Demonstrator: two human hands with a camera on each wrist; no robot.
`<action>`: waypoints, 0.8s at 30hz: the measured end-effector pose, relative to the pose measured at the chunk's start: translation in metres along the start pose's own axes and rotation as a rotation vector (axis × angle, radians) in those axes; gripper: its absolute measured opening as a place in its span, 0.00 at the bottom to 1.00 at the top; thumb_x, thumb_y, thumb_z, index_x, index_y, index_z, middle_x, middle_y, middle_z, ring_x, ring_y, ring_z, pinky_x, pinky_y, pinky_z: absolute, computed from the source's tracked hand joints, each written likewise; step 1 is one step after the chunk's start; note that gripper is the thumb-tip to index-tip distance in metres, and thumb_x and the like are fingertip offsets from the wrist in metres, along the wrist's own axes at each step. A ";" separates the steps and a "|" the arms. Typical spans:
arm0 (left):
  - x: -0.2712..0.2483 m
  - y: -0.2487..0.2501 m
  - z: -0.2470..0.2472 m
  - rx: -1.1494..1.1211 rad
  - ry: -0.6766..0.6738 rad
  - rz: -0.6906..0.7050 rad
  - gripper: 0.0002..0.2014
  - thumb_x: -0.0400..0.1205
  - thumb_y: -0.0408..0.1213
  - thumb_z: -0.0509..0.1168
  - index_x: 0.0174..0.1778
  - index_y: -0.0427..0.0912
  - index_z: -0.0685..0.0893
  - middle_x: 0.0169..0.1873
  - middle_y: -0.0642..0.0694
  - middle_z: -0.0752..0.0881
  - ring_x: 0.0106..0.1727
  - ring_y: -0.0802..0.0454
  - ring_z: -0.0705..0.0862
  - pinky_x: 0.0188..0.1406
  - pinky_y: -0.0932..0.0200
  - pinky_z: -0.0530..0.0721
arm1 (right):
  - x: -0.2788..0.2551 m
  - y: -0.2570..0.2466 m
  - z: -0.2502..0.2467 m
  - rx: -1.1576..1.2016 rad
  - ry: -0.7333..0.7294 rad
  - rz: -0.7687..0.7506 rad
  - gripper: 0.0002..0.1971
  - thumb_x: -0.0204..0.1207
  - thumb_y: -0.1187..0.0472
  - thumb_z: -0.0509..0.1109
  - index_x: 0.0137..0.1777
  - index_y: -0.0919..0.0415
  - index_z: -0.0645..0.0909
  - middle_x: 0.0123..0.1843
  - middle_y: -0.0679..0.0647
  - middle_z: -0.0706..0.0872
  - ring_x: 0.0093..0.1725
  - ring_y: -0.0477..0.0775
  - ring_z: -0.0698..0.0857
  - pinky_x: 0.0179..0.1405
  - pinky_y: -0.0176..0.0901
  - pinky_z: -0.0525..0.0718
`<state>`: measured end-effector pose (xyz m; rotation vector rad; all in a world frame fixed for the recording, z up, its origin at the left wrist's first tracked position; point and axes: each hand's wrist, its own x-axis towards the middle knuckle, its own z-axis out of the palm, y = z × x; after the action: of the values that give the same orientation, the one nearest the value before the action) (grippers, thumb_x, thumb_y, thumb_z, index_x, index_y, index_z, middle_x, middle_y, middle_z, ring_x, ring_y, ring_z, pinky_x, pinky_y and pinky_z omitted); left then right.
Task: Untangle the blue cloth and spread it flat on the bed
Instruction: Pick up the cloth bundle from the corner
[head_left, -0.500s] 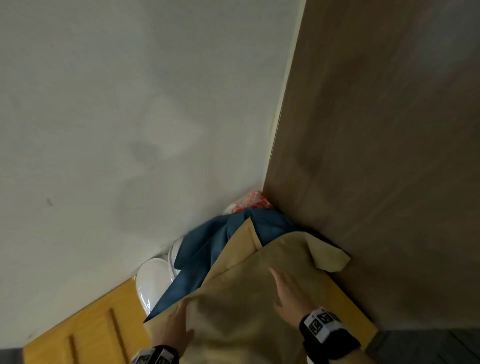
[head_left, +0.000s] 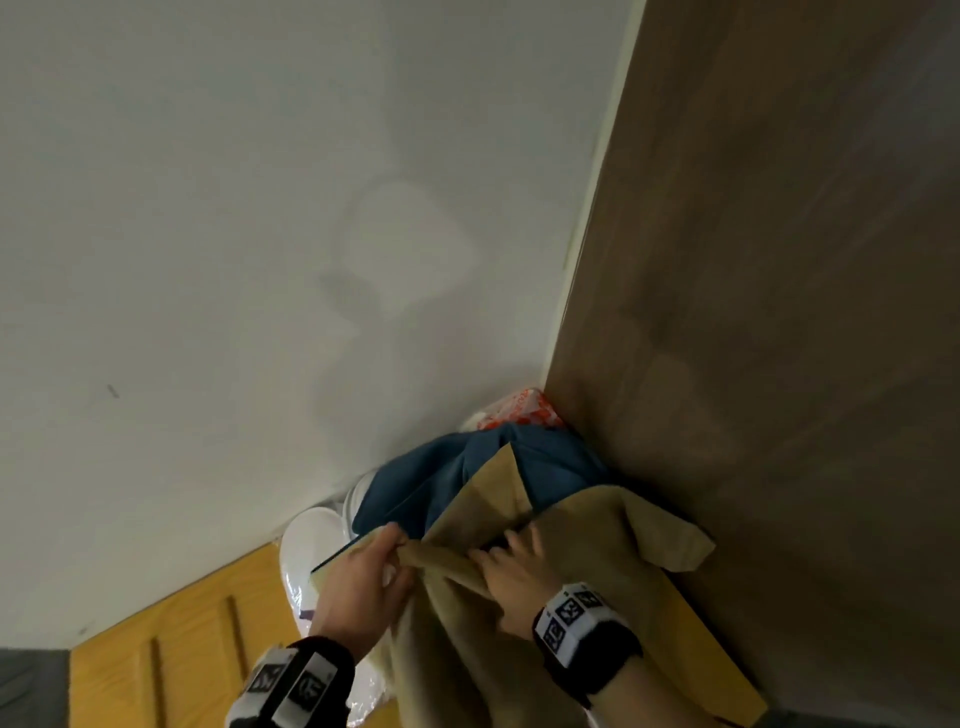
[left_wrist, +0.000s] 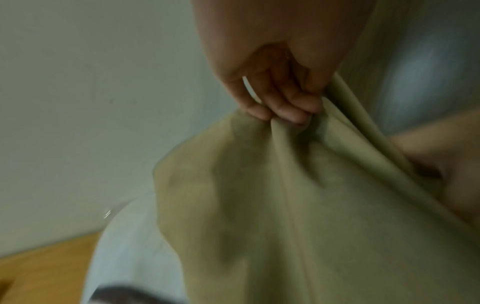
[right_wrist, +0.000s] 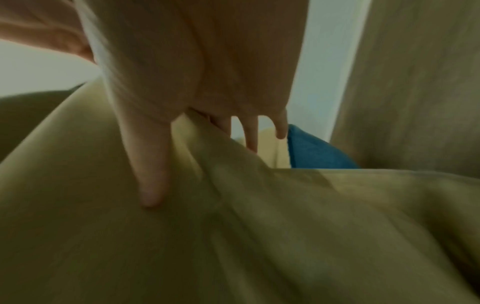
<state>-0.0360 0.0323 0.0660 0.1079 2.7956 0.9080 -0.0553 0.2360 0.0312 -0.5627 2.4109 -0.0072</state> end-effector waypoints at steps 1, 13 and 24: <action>0.008 0.011 -0.008 0.017 0.062 0.040 0.11 0.77 0.43 0.64 0.36 0.62 0.67 0.30 0.61 0.79 0.32 0.61 0.78 0.28 0.69 0.72 | -0.003 0.009 -0.007 0.007 0.016 0.044 0.26 0.75 0.57 0.67 0.72 0.55 0.65 0.70 0.59 0.76 0.76 0.66 0.65 0.78 0.72 0.43; 0.114 0.058 0.017 -0.061 0.015 -0.033 0.44 0.76 0.31 0.67 0.83 0.44 0.46 0.83 0.45 0.55 0.83 0.47 0.57 0.81 0.46 0.59 | 0.001 0.126 -0.062 0.295 0.591 0.450 0.34 0.78 0.57 0.64 0.81 0.51 0.52 0.81 0.56 0.62 0.80 0.59 0.59 0.77 0.59 0.62; 0.109 0.005 0.076 0.126 -0.349 -0.360 0.54 0.70 0.58 0.71 0.80 0.62 0.37 0.84 0.51 0.40 0.84 0.43 0.46 0.78 0.33 0.61 | 0.057 0.153 -0.015 0.754 0.010 0.481 0.71 0.57 0.48 0.83 0.78 0.50 0.22 0.84 0.64 0.45 0.81 0.70 0.55 0.78 0.67 0.60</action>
<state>-0.1265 0.0943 -0.0089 -0.1944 2.4342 0.5650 -0.1643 0.3506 -0.0130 0.3574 2.2596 -0.6748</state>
